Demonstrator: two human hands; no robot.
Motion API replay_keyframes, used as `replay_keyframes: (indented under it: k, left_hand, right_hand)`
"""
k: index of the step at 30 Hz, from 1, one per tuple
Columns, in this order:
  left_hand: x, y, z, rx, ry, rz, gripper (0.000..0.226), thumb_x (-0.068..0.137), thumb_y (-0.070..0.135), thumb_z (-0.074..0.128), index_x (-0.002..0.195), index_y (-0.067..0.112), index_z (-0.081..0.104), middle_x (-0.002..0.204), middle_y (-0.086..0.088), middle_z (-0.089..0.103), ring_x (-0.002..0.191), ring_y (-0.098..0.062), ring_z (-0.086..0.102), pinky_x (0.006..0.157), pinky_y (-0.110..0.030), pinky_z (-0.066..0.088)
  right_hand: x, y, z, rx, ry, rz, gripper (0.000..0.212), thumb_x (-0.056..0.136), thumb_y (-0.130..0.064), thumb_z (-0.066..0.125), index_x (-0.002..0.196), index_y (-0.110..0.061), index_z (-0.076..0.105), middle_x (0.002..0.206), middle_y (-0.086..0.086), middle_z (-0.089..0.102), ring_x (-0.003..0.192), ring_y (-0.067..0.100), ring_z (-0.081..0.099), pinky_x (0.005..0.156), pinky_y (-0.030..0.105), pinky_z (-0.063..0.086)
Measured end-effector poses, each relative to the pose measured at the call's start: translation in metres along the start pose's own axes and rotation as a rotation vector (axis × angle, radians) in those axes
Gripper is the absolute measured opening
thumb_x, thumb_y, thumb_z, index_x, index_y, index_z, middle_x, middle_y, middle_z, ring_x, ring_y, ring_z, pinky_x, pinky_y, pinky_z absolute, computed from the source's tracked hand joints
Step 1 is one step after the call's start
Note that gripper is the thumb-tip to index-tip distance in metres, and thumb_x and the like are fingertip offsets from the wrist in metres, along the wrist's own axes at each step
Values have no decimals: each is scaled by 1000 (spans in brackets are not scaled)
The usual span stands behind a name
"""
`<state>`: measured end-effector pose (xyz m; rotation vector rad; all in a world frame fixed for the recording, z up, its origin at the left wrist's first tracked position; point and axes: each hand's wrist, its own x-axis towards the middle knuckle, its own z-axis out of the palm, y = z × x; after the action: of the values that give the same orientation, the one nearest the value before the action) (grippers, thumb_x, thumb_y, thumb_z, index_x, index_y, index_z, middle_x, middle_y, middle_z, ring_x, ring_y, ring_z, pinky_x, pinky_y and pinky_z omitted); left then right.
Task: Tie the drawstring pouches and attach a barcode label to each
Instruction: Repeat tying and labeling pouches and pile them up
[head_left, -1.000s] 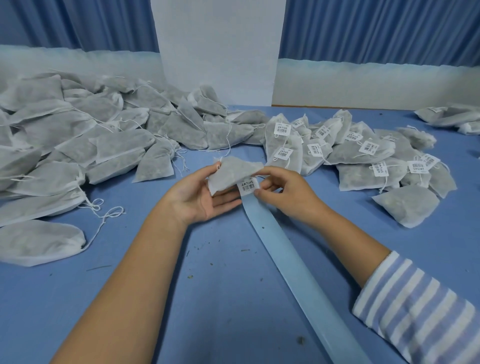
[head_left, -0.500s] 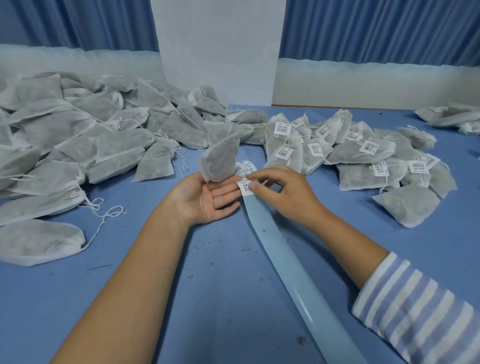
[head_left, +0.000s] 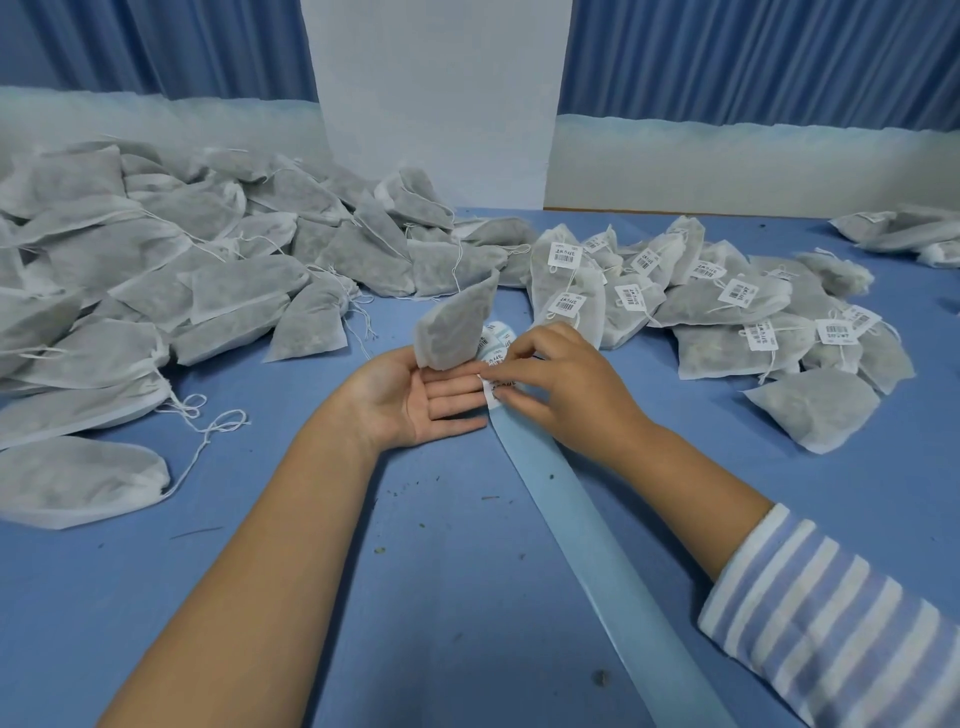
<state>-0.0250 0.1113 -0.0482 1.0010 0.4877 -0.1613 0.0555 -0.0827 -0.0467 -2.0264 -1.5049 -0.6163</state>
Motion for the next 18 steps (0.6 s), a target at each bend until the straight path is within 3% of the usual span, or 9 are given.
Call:
replay_keyframes:
  k: [5, 9, 13, 18]
  left_hand:
    - [0, 1, -1, 11, -50, 25, 37, 86, 27, 54, 95, 2, 79, 114, -16, 73, 102, -31, 72, 77, -52, 60]
    - [-2, 1, 0, 44, -70, 41, 40, 73, 30, 62, 95, 2, 79, 115, -17, 72, 104, -31, 71, 81, -52, 59]
    - [-4, 3, 3, 87, -21, 44, 39, 89, 34, 58, 93, 2, 79, 109, -17, 74, 100, -29, 73, 80, -51, 60]
    - [-9, 5, 6, 75, 10, 46, 38, 99, 35, 50, 107, 3, 70, 107, -17, 74, 101, -30, 72, 82, -49, 58]
  right_hand:
    - [-1, 0, 0, 5, 28, -12, 18, 83, -11, 77, 100, -15, 78, 88, 6, 67, 85, 30, 61, 71, 39, 52]
    - [-1, -1, 0, 14, 15, 18, 17, 84, -13, 76, 100, -15, 78, 89, 5, 68, 88, 30, 61, 74, 40, 53]
    - [-1, -1, -1, 19, 18, 43, 14, 83, -14, 76, 96, -17, 78, 89, 2, 68, 89, 29, 61, 75, 40, 53]
    - [-1, 0, -2, -28, 65, 4, 10, 82, -13, 77, 91, -17, 79, 89, -1, 72, 85, 27, 65, 71, 33, 53]
